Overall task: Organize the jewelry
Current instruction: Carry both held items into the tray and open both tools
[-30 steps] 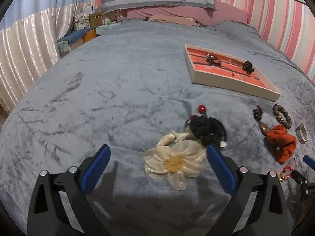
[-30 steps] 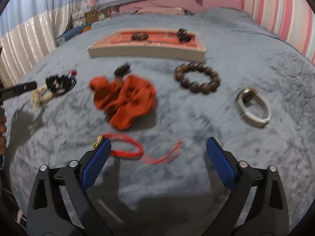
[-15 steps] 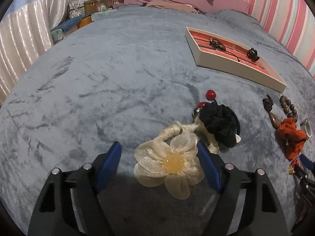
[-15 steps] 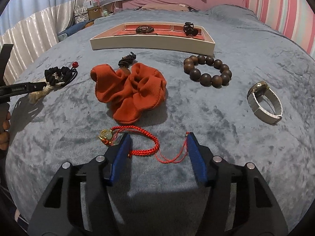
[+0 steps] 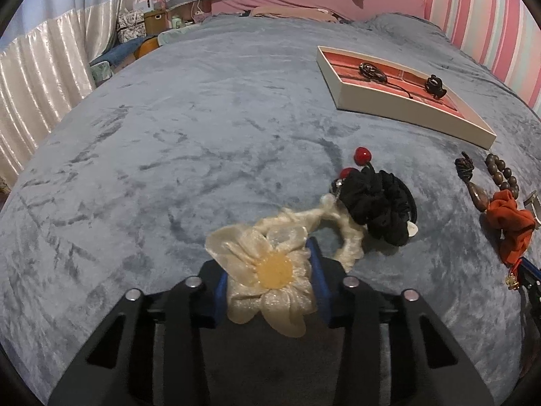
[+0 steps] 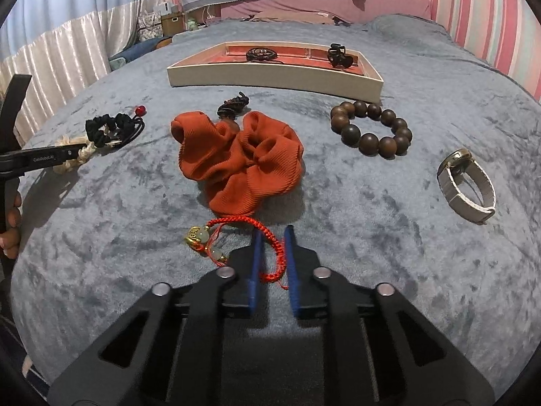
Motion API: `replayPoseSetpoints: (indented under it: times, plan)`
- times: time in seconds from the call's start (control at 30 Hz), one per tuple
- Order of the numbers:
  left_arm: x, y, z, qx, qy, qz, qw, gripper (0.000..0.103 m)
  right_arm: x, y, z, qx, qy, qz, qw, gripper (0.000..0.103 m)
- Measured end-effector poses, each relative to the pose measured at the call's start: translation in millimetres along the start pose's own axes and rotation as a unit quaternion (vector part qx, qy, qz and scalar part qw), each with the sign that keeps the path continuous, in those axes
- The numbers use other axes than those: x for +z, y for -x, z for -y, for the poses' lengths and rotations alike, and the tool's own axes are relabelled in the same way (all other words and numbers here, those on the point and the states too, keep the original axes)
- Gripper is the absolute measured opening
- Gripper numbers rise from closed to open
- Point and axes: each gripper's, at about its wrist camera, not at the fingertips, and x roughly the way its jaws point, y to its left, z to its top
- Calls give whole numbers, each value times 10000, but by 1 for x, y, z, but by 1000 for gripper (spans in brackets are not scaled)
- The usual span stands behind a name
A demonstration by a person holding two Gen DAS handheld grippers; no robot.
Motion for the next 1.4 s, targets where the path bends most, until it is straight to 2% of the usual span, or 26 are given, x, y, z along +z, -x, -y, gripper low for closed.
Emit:
replayPoseSetpoints:
  times: [0.1, 0.3, 0.5, 0.6, 0.83, 1.13, 1.4]
  plan:
    - [-1, 2, -2, 48, 27, 37, 10000, 30, 0, 2, 1, 55, -31, 37, 10000, 6]
    - [-2, 6, -2, 164, 1, 108, 9998, 24, 0, 14, 4, 155, -109, 243, 9995, 6]
    - [-1, 22, -1, 299, 12, 367, 9989, 23, 8, 33, 13, 194, -174, 541, 9982, 6]
    - [5, 35, -2, 282, 72, 594, 9978, 22, 17, 39, 18, 196, -196, 657, 9975, 6]
    - [29, 50, 1, 144, 135, 804, 9966, 22, 43, 46, 36, 203, -255, 844, 9959, 6]
    - [98, 51, 24, -26, 22, 988, 9951, 22, 118, 35, 61, 48, -175, 1166, 9930, 6]
    - [170, 15, 61, -154, -103, 981, 9950, 22, 199, -17, 70, -44, -145, 1172, 9930, 6]
